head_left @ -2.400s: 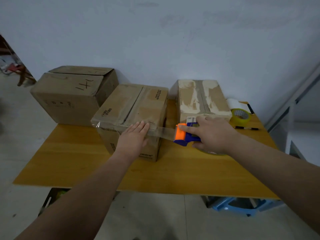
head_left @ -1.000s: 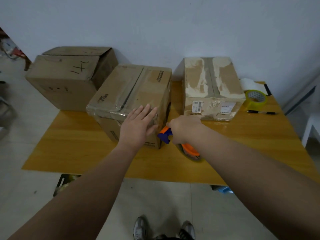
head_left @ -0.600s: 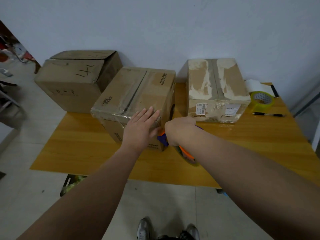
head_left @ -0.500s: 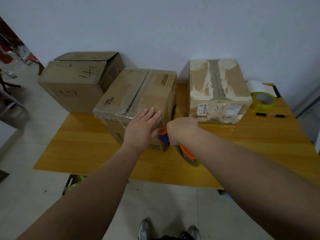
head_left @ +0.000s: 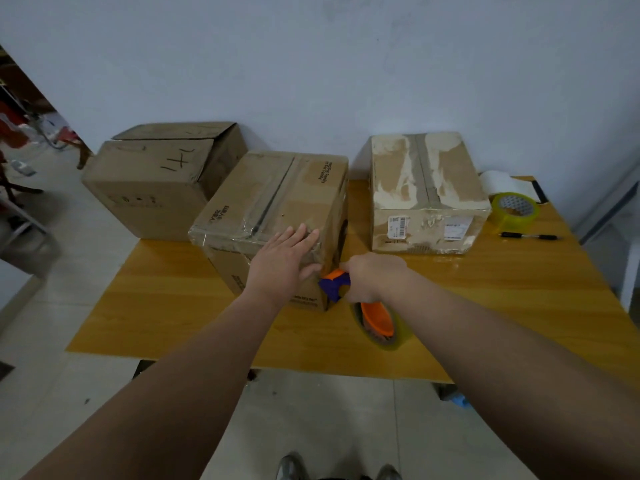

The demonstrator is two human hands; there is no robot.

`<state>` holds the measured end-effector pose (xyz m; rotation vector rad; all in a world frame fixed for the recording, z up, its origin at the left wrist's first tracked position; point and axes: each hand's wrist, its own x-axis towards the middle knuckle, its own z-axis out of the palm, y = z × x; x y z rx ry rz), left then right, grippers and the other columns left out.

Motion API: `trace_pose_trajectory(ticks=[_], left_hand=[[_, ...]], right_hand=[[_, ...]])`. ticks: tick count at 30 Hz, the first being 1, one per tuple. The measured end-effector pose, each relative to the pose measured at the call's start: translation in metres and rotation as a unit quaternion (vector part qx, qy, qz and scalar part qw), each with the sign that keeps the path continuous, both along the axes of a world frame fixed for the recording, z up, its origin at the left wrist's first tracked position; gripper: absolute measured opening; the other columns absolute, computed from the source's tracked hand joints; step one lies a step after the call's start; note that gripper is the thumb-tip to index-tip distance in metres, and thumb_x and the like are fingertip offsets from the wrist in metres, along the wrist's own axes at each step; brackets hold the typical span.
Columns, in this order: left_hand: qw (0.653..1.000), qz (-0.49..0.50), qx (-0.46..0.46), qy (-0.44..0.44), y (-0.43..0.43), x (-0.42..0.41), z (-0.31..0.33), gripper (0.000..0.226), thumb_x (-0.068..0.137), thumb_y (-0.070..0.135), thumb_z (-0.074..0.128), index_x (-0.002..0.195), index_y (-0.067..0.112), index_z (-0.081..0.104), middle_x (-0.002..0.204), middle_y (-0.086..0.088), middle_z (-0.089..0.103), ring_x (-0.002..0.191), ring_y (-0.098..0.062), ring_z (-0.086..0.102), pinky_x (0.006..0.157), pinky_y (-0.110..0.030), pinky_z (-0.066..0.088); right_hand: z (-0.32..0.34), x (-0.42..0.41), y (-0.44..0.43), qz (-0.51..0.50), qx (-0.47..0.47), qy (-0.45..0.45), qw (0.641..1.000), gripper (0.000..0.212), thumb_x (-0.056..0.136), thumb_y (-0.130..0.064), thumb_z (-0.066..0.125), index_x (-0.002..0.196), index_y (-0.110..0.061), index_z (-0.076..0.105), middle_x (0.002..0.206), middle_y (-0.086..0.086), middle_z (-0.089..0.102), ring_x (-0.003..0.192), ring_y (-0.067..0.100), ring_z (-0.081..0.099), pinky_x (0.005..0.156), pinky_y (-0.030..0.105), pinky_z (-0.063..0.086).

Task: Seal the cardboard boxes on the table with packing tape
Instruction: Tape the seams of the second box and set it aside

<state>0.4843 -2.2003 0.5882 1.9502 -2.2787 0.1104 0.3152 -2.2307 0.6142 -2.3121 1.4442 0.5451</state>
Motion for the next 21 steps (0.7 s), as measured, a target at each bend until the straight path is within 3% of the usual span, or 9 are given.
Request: trace_pose_trajectory(ticks=[3,6,10,13,15,18,21], left_hand=[[1.0,-0.005,0.011,-0.005,0.0,-0.003,0.002,0.064,0.094,0.049,0.045,0.15,0.028,0.02,0.157,0.0,0.021,0.144,-0.019,0.018,0.118,-0.032,0.012],[1.0,-0.001,0.023,0.007,0.0,-0.002,0.003,0.065,0.093,0.05,0.045,0.15,0.027,0.021,0.157,-0.001,0.022,0.144,-0.021,0.018,0.118,-0.033,0.014],[0.999,-0.007,0.032,0.009,-0.001,0.0,0.004,0.067,0.092,0.051,0.046,0.149,0.026,0.023,0.156,-0.002,0.023,0.144,-0.021,0.019,0.117,-0.033,0.014],[1.0,-0.01,0.023,0.005,-0.002,-0.003,0.003,0.064,0.093,0.048,0.046,0.149,0.026,0.023,0.156,-0.001,0.023,0.144,-0.021,0.02,0.118,-0.033,0.015],[1.0,-0.004,0.019,0.006,-0.001,-0.003,0.001,0.062,0.094,0.047,0.045,0.149,0.027,0.022,0.156,0.0,0.023,0.144,-0.019,0.02,0.118,-0.033,0.015],[1.0,-0.006,0.011,0.016,-0.002,0.003,0.0,0.061,0.095,0.042,0.048,0.149,0.028,0.022,0.156,0.001,0.023,0.144,-0.018,0.02,0.118,-0.033,0.015],[1.0,-0.007,-0.004,0.024,-0.003,0.007,-0.001,0.06,0.095,0.042,0.048,0.148,0.028,0.024,0.155,0.0,0.025,0.143,-0.018,0.022,0.118,-0.032,0.014]], right_hand=[[0.006,-0.004,0.002,0.008,0.011,0.012,1.0,0.035,0.084,-0.029,0.059,0.119,-0.022,0.058,0.09,0.0,0.059,0.078,0.02,0.058,0.062,0.029,0.046],[0.009,-0.005,0.005,0.03,0.014,0.023,0.999,0.026,0.083,-0.029,0.06,0.108,-0.021,0.059,0.078,-0.002,0.052,0.067,0.017,0.051,0.055,0.028,0.04],[0.017,-0.002,0.003,0.074,-0.002,0.078,0.994,0.037,0.084,-0.03,0.059,0.12,-0.024,0.056,0.088,-0.002,0.056,0.076,0.018,0.055,0.057,0.028,0.041],[0.025,0.011,-0.004,0.084,-0.023,0.15,0.985,0.031,0.083,-0.029,0.064,0.11,-0.016,0.055,0.088,0.001,0.055,0.086,0.022,0.058,0.074,0.034,0.051],[0.029,0.024,-0.007,0.079,-0.01,0.178,0.981,0.03,0.084,-0.03,0.066,0.101,-0.015,0.047,0.088,0.004,0.05,0.088,0.025,0.053,0.08,0.037,0.047],[0.036,0.044,-0.014,0.087,-0.011,0.19,0.978,0.032,0.085,-0.03,0.065,0.108,-0.016,0.048,0.103,0.006,0.052,0.092,0.027,0.05,0.077,0.039,0.044],[0.028,0.045,-0.015,0.097,-0.014,0.229,0.968,0.043,0.091,-0.029,0.057,0.132,-0.017,0.047,0.128,0.008,0.05,0.118,0.032,0.048,0.094,0.043,0.042]])
